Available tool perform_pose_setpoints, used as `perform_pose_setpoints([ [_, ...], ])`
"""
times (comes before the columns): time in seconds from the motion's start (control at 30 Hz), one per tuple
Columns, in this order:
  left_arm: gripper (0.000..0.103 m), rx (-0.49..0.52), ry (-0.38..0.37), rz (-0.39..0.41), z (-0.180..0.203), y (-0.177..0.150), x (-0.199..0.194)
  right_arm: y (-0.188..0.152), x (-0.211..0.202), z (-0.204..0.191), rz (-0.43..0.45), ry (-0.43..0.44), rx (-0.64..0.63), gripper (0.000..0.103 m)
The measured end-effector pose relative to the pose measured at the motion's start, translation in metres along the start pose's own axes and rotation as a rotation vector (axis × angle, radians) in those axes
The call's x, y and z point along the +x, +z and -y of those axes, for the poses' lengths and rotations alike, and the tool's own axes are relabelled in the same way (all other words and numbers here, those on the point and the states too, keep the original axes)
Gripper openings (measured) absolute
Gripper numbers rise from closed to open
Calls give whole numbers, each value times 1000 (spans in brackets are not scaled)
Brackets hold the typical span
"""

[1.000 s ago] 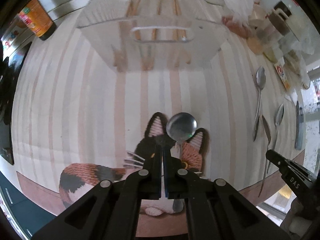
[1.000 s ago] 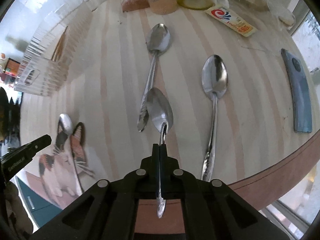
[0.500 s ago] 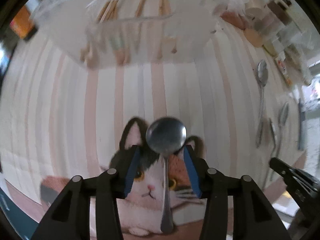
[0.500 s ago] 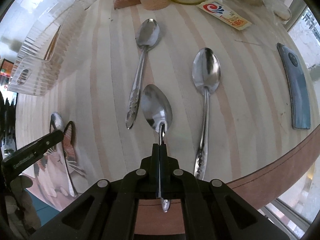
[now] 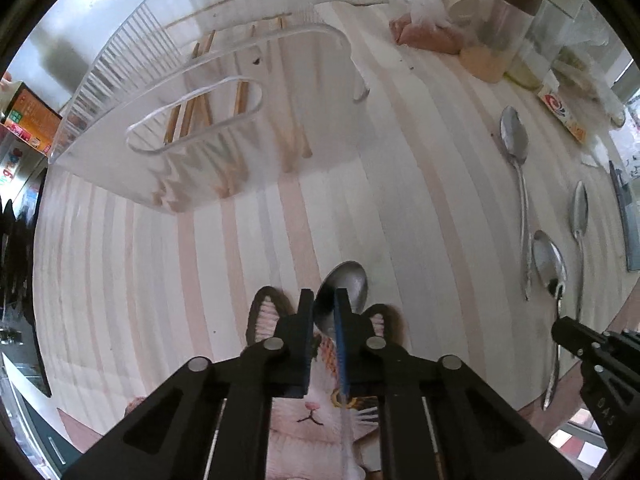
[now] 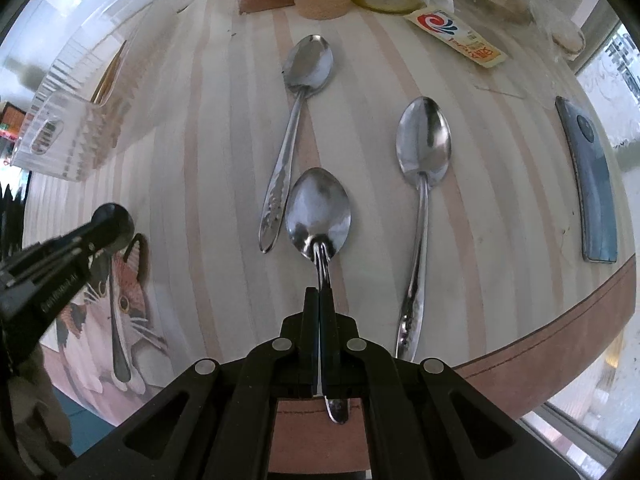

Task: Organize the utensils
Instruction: 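Lift the spoon in the left tool while the right tool lifts its spoon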

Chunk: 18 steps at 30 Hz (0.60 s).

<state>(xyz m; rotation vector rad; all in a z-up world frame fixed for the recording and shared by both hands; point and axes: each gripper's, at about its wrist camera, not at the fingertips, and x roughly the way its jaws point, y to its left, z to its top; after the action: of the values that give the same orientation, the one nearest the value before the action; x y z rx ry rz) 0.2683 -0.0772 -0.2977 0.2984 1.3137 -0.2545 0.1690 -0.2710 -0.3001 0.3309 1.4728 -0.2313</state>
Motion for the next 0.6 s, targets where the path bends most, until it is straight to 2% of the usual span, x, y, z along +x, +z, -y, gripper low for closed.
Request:
perform_pose_setpoints([
  [0.17,0,-18,-23,5,4,-2,-11,-1,-5,1,5,9,7,0],
  [0.47,0,-98,-55,42,-39,-11,-50,0,-28,11,45,42,31,0],
  [0.6,0,-122,-56,69,-42,-10,-75,3,-38,12,62,62,46,0],
])
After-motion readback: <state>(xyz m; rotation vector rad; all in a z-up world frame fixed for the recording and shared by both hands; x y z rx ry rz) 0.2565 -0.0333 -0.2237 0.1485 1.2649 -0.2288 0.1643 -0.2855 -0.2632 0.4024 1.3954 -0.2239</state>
